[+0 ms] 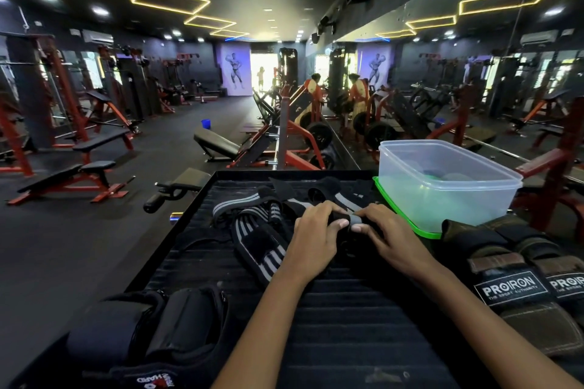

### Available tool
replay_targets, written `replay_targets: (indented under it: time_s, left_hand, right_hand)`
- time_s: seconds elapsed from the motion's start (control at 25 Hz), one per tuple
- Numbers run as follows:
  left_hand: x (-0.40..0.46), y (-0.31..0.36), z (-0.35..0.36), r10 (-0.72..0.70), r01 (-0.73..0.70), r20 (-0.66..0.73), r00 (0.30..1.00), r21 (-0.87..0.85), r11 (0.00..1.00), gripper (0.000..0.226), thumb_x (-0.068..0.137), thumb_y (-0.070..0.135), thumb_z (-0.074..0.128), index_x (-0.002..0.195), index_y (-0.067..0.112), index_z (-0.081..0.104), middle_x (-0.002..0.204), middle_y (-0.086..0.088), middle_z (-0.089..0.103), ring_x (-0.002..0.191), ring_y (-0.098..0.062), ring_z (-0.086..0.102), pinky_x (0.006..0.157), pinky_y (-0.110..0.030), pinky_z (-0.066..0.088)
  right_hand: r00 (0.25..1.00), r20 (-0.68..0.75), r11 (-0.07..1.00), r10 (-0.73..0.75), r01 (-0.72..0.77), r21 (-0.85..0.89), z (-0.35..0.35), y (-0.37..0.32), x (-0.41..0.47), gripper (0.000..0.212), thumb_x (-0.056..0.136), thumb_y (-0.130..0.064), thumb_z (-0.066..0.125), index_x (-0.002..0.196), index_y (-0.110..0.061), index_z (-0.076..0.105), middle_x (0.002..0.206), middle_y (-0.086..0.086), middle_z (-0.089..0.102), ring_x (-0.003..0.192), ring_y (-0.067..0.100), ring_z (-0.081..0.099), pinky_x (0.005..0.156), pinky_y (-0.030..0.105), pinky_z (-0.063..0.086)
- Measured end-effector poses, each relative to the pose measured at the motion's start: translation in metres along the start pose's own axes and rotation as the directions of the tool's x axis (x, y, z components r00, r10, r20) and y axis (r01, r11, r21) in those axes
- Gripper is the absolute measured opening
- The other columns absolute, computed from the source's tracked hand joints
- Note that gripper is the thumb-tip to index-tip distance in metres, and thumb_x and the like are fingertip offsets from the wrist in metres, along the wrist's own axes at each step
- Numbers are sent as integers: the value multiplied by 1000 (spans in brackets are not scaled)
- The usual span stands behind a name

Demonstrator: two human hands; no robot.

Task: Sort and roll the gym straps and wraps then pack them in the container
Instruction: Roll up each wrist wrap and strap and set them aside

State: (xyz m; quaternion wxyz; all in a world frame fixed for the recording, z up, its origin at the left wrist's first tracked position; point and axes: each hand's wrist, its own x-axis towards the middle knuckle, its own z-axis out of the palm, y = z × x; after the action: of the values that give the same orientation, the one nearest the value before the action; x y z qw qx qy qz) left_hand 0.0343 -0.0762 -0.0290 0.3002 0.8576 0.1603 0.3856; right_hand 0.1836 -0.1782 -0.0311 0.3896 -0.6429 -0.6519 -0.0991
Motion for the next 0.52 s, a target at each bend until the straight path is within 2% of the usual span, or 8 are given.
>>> replay_targets:
  time_s: [0.08, 0.16, 0.28, 0.36, 0.44, 0.52]
  left_hand:
    - [1, -1, 1, -7, 8, -19, 1000, 23, 1000, 12, 95, 24, 49, 99, 18, 59, 98, 7, 61, 98, -11, 51, 93, -42, 43]
    - [2, -2, 2, -10, 11, -32, 999, 28, 1000, 13, 96, 23, 50, 99, 14, 58, 96, 5, 58, 97, -13, 48, 90, -37, 43]
    - [2, 1, 2, 0, -1, -54, 999, -23, 1000, 12, 96, 18, 55, 102, 11, 62, 99, 6, 57, 99, -9, 47, 86, -12, 35]
    - [2, 3, 0, 1, -6, -74, 997, -71, 997, 17, 93, 20, 60, 109, 15, 62, 104, 9, 60, 101, -4, 49, 84, -6, 34]
    - [2, 2, -1, 18, -23, -66, 998, -64, 998, 24, 90, 24, 65, 113, 20, 61, 106, 12, 61, 100, -1, 50, 84, -9, 36]
    - [1, 0, -1, 35, -37, -73, 997, -22, 999, 17, 90, 23, 63, 106, 18, 63, 96, 14, 60, 90, -2, 49, 84, -22, 41]
  right_hand:
    - [999, -28, 999, 16, -15, 44, 1, -3, 0, 17, 89, -28, 64, 102, -17, 63, 91, -22, 57, 90, -6, 54, 77, 8, 38]
    - [997, -65, 996, 40, -35, 85, -1, -4, 1, 22, 81, -17, 75, 99, -16, 61, 94, -15, 62, 90, -3, 57, 77, 7, 40]
    - [994, -104, 998, 34, -29, 56, -3, -2, 0, 22, 77, -14, 77, 92, -17, 62, 86, -12, 62, 82, 0, 56, 70, 7, 38]
    - [992, -117, 999, 37, -34, 24, -4, -1, 0, 20, 78, -17, 77, 92, -17, 63, 84, -12, 62, 79, 1, 56, 69, 9, 38]
    - [991, -129, 999, 36, -36, 3, -4, 0, -1, 18, 81, -25, 73, 93, -17, 63, 85, -11, 63, 78, 5, 58, 70, 14, 41]
    - [992, -123, 999, 26, -29, -20, -3, 1, -1, 22, 82, -33, 67, 95, -16, 64, 87, -9, 64, 79, 8, 59, 71, 17, 43]
